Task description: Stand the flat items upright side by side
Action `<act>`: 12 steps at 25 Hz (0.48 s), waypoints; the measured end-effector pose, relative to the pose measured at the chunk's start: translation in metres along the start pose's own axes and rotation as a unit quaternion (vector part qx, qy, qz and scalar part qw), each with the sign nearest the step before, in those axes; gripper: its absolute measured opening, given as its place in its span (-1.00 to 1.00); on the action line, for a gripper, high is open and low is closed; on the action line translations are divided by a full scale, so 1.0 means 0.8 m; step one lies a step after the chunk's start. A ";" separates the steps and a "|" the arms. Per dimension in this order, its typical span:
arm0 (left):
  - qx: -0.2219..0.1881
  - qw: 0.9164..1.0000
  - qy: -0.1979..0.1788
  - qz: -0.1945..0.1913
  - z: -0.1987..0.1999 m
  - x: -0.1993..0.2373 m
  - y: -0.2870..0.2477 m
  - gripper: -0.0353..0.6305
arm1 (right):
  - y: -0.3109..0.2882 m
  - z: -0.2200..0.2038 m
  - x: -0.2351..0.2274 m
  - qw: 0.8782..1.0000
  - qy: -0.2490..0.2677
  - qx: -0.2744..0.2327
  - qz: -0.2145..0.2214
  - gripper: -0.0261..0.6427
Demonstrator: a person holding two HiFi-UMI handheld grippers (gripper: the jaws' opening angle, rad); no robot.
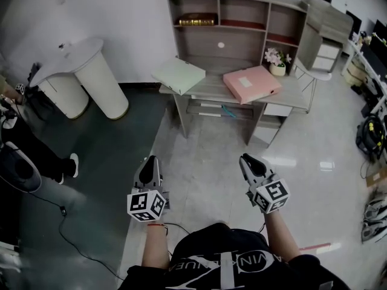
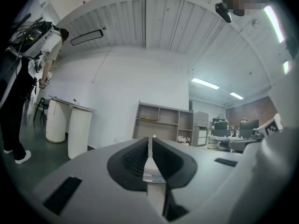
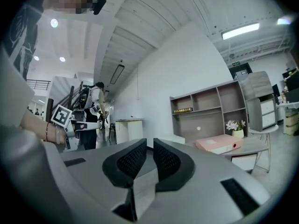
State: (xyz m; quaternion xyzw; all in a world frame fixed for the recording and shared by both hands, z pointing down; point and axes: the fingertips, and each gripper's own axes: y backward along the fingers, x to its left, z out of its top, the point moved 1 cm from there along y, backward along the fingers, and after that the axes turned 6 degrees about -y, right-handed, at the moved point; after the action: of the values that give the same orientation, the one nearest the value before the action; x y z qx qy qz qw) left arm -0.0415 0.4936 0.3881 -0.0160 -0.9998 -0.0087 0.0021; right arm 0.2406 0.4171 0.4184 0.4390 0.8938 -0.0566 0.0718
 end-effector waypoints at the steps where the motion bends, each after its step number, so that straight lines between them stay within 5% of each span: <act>1: -0.001 1.000 0.003 0.005 -0.001 -0.002 -0.002 -0.86 | 0.001 -0.001 -0.008 1.000 -0.003 0.001 0.000 -0.73; 5: 0.005 1.000 0.010 0.007 -0.010 -0.019 -0.011 -0.68 | 0.006 -0.008 -0.032 1.000 -0.017 0.006 0.005 -0.59; 12: 0.022 1.000 -0.001 0.021 -0.013 -0.015 -0.027 -0.65 | -0.001 -0.028 -0.049 0.999 -0.043 0.015 0.012 -0.52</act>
State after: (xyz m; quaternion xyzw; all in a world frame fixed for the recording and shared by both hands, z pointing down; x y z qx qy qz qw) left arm -0.0299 0.4712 0.3977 -0.0368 -0.9992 0.0136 0.0014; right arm 0.2623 0.3897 0.4472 0.4479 0.8836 -0.0883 0.1043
